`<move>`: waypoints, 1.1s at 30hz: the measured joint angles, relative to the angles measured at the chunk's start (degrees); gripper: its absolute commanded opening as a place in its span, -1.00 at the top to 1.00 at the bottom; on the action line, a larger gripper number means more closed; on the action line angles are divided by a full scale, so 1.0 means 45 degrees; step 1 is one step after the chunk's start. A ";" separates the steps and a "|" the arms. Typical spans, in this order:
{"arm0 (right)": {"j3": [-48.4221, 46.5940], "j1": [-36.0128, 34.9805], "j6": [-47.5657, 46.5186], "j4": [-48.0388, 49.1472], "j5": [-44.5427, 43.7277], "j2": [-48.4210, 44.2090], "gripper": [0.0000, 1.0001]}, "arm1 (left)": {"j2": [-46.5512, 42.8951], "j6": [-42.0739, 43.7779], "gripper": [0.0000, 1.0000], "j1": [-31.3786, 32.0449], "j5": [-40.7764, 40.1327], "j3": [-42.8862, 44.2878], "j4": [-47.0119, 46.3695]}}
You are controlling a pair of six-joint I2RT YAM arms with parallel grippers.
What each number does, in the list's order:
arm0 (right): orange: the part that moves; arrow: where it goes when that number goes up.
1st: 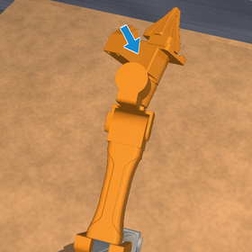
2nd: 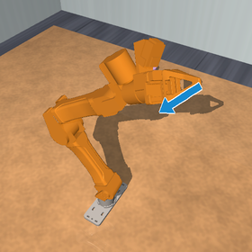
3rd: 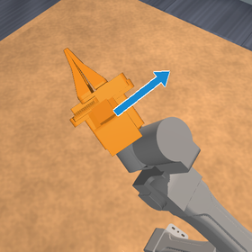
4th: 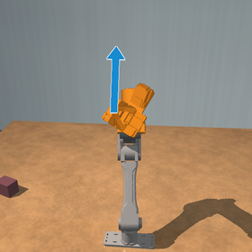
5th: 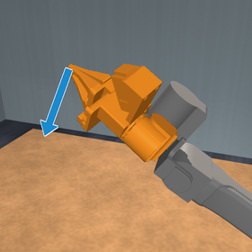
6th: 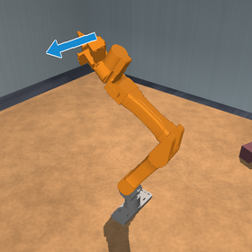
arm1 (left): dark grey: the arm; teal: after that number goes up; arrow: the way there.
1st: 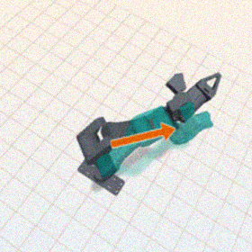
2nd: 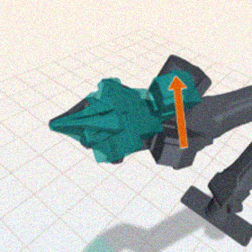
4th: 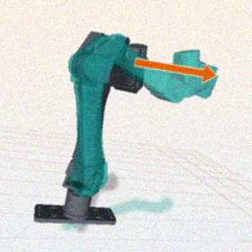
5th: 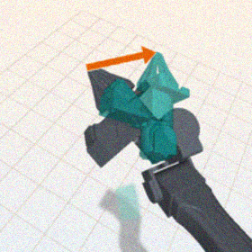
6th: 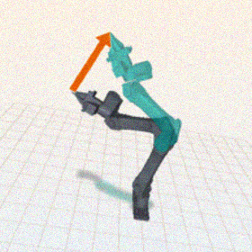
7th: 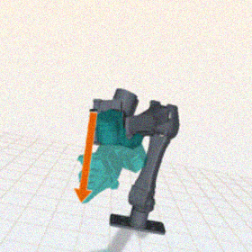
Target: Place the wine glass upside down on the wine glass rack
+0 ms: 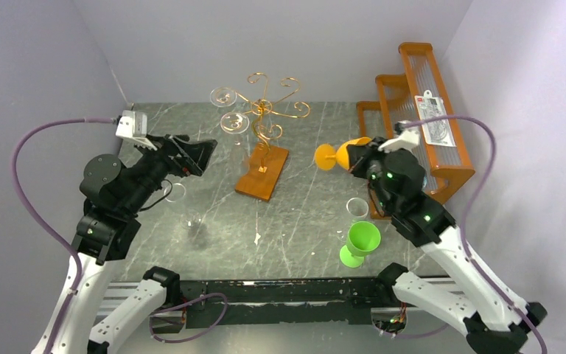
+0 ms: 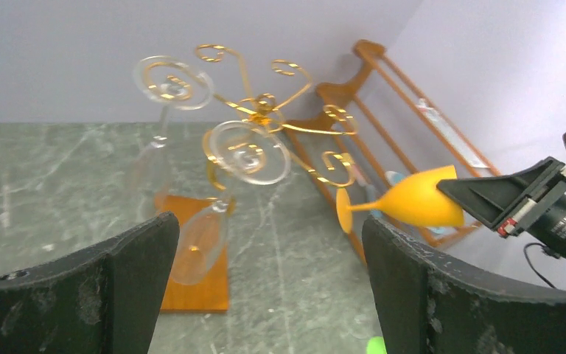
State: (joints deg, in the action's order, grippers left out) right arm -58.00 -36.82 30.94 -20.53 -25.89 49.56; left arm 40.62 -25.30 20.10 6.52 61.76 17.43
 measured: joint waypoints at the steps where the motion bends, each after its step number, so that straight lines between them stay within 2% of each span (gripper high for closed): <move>1: 0.0029 0.0000 0.0005 0.0112 -0.0155 -0.0369 1.00 | 0.0092 -0.0155 -0.96 0.0000 0.0359 0.0155 0.0000; 7: 0.0520 0.0000 -0.0189 0.1783 -0.0806 -0.2769 1.00 | 0.0748 -0.1511 -0.96 0.0000 0.2744 0.0947 -0.1263; 10: 0.0835 0.0000 -0.0408 0.3395 -0.0724 -0.3512 1.00 | 0.1307 -0.2390 -0.96 0.0000 0.3648 0.1030 -0.2297; 16: 0.1501 0.0000 -0.0695 0.6649 0.0073 -0.3759 1.00 | 0.2720 -0.4794 -0.96 0.0000 0.4619 0.1239 -0.4726; 22: 0.1797 0.0000 -0.0661 0.9549 0.1209 -0.3492 1.00 | 0.3993 -0.7732 -0.96 0.0209 0.4493 0.1141 -0.7514; 26: 0.2040 0.0000 -0.0432 1.1064 0.1627 -0.3259 1.00 | 0.4653 -0.8738 -0.96 0.2064 0.3725 0.1025 -0.9476; 32: 0.2200 0.0000 0.0146 1.2468 0.2118 -0.2691 1.00 | 0.6183 -0.8548 -0.96 0.4988 0.2278 0.1914 -1.0472; 33: 0.2200 0.0000 0.0253 1.2614 0.2200 -0.2628 1.00 | 0.6416 -0.8461 -0.87 0.5367 0.1914 0.1987 -1.0666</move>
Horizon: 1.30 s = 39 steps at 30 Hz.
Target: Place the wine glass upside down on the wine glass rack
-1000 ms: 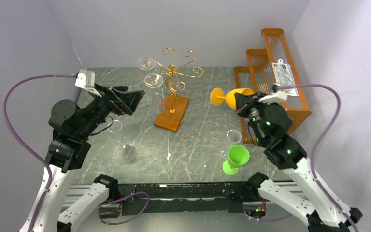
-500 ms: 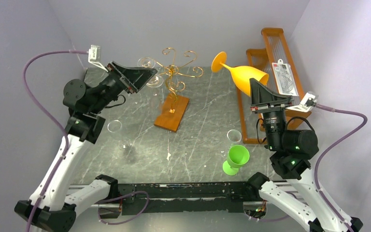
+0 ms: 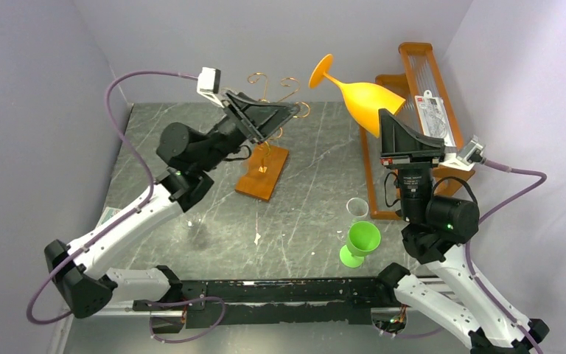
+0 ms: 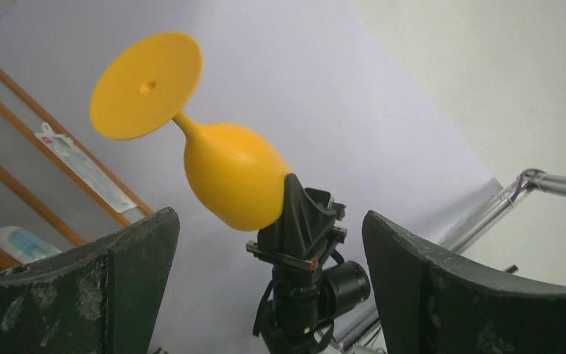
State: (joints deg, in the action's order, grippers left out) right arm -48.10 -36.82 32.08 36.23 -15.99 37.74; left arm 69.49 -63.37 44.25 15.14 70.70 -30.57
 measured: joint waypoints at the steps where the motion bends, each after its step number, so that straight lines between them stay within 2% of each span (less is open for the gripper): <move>1: 0.0000 0.0000 0.0107 0.0121 0.0087 0.0034 1.00 | 0.0185 0.0087 -0.77 0.0277 -0.0301 0.0044 -0.0117; 6: 0.0005 0.0000 0.0602 0.0588 0.0505 0.0053 1.00 | 0.1394 0.0874 -0.57 0.1773 -0.2249 0.0758 -0.0704; 14: 0.0253 0.0000 0.1409 0.0772 0.0967 -0.0155 1.00 | 0.2652 0.1263 -0.62 0.3415 -0.4367 0.0855 -0.2812; 18: 0.0568 0.0000 0.1885 0.0840 0.1190 -0.0384 1.00 | 0.3269 0.1268 -0.56 0.3808 -0.5090 0.1122 -0.3390; 23: 0.0860 0.0000 0.2390 0.0903 0.1418 -0.0729 1.00 | 0.3619 0.1316 -0.16 0.3954 -0.5897 0.1219 -0.4337; 31: 0.1044 0.0000 0.3123 0.1001 0.1841 -0.1122 1.00 | 0.4012 0.1574 0.26 0.4046 -0.6329 0.1205 -0.6392; 33: 0.1083 0.0000 0.3259 0.1030 0.1894 -0.1151 1.00 | 0.4104 0.1651 0.34 0.4051 -0.6329 0.1205 -0.6577; 39: 0.1195 0.0000 0.3536 0.1146 0.1938 -0.1156 1.00 | 0.4328 0.1948 0.39 0.4065 -0.6348 0.1205 -0.6917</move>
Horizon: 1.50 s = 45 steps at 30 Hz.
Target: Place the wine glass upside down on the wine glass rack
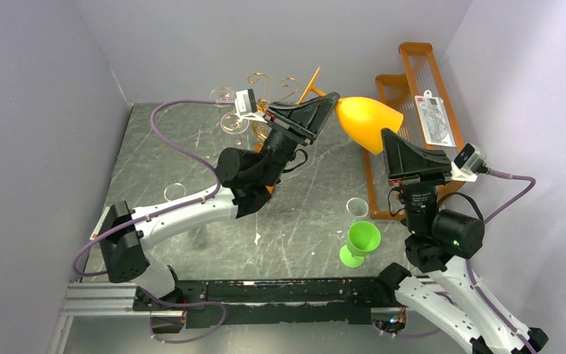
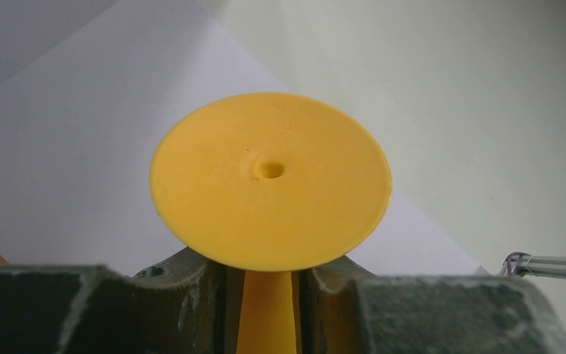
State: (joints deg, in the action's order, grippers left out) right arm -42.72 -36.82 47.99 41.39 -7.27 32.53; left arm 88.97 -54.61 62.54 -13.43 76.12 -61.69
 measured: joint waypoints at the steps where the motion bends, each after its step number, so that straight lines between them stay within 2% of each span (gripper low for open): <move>1: 0.0000 0.0000 0.0034 0.0024 0.0024 0.0010 1.00 | 0.0019 0.0049 0.40 0.0010 0.0000 0.0000 -0.0049; 7: 0.0010 0.0005 0.0296 0.0316 0.0204 0.0175 1.00 | 0.0068 0.0597 0.35 0.0073 0.0034 0.0044 -0.0325; 9: 0.0029 0.0005 0.0389 0.0427 0.0282 0.0243 1.00 | 0.0068 0.0685 0.46 0.0087 0.0044 0.0068 -0.0335; 13: 0.0073 0.0015 0.0520 0.0607 0.0389 0.0291 1.00 | 0.0121 0.0811 0.87 0.0097 0.0034 0.0073 -0.0578; 18: 0.0092 0.0024 0.0529 0.0641 0.0427 0.0291 0.97 | 0.0141 0.1161 0.90 0.0092 0.0019 0.0083 -0.0947; 21: 0.0092 0.0024 0.0491 0.0500 0.0393 0.0272 0.65 | 0.0136 0.1481 0.90 0.0092 0.0019 0.0078 -0.1001; 23: 0.0092 0.0024 0.0442 0.0185 0.0374 0.0155 0.26 | 0.0102 0.1753 0.90 0.0092 0.0034 0.0063 -0.0952; 26: 0.0097 0.0015 0.0287 -0.0869 0.0301 -0.0015 -0.18 | -0.0155 0.2254 0.90 0.0233 0.0199 -0.0146 -0.0432; 29: 0.0112 0.0015 0.0049 -0.2205 -0.0078 -0.0325 -0.39 | -0.0792 0.2977 0.90 0.0350 0.0214 -0.0554 0.0729; 33: 0.0092 0.0000 -0.0403 -0.4488 -0.1064 -0.1088 -0.52 | -0.2171 0.4119 0.90 0.0393 0.0015 -0.1122 0.3055; 39: -0.0257 0.0015 -0.1035 -0.7519 -0.2735 -0.1365 -0.54 | -0.4279 0.5950 0.90 0.0403 -0.0010 -0.1365 0.7295; 45: -0.0316 0.0010 -0.1438 -0.8602 -0.3011 -0.1093 -0.54 | -0.5765 0.8029 0.90 0.0408 -0.0087 -0.1617 1.1249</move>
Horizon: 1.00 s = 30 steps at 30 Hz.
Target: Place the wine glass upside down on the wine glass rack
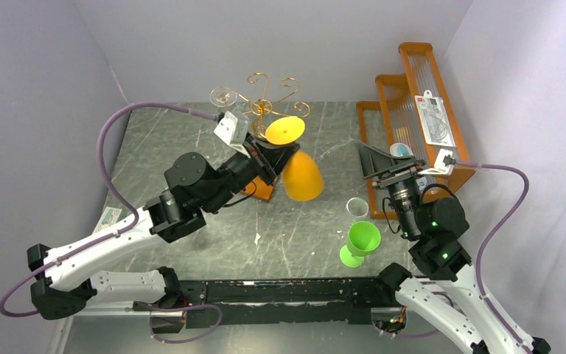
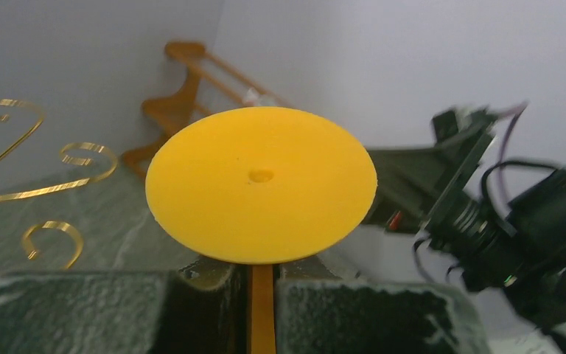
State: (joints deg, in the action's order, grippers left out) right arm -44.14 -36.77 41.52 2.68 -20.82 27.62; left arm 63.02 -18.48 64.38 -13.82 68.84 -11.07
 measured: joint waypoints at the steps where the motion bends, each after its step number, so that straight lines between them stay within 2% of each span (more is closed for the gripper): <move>1: 0.0000 0.0000 -0.0121 -0.0029 0.0126 0.0121 -0.54 | -0.0160 0.0253 0.90 0.0000 -0.0034 -0.0083 0.0525; 7: -0.0097 0.0000 -0.1248 0.0024 0.2331 0.1277 -0.71 | -0.0675 0.1263 0.90 0.0000 -0.0019 -0.0811 0.2268; 8: -0.0102 0.0000 -0.1496 0.0117 0.3050 0.1506 -0.72 | -0.0685 0.1370 0.90 0.0000 0.0024 -0.0923 0.2380; 9: -0.0102 -0.0010 -0.2186 0.0325 0.5105 0.2069 -0.73 | -0.0670 0.1637 0.90 0.0000 0.0209 -0.1054 0.2526; 10: -0.0102 -0.0010 -0.2215 0.0325 0.5187 0.2098 -0.73 | -0.0670 0.1656 0.90 0.0000 0.0223 -0.1069 0.2531; 16: -0.0029 -0.0010 -0.3104 0.1020 0.8748 0.2681 -0.76 | -0.0675 0.2254 0.90 0.0000 0.0908 -0.1535 0.2147; 21: -0.0010 -0.0010 -0.2812 0.1831 1.0132 0.2613 -0.76 | -0.0840 0.2764 0.90 0.0005 0.1122 -0.2565 0.1637; 24: -0.0034 -0.0010 -0.1967 0.2385 1.0788 0.2798 -0.74 | -0.1069 0.3172 0.90 0.0005 0.1156 -0.3191 0.1209; 30: -0.1020 -0.0010 0.0471 0.1438 1.0054 0.3920 -0.48 | -0.1666 0.4007 0.90 0.0005 0.1234 -0.4138 -0.0015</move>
State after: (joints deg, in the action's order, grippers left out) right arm -48.73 -36.82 43.64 9.15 24.43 45.25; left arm 55.53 -0.45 64.40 -8.27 50.22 -11.14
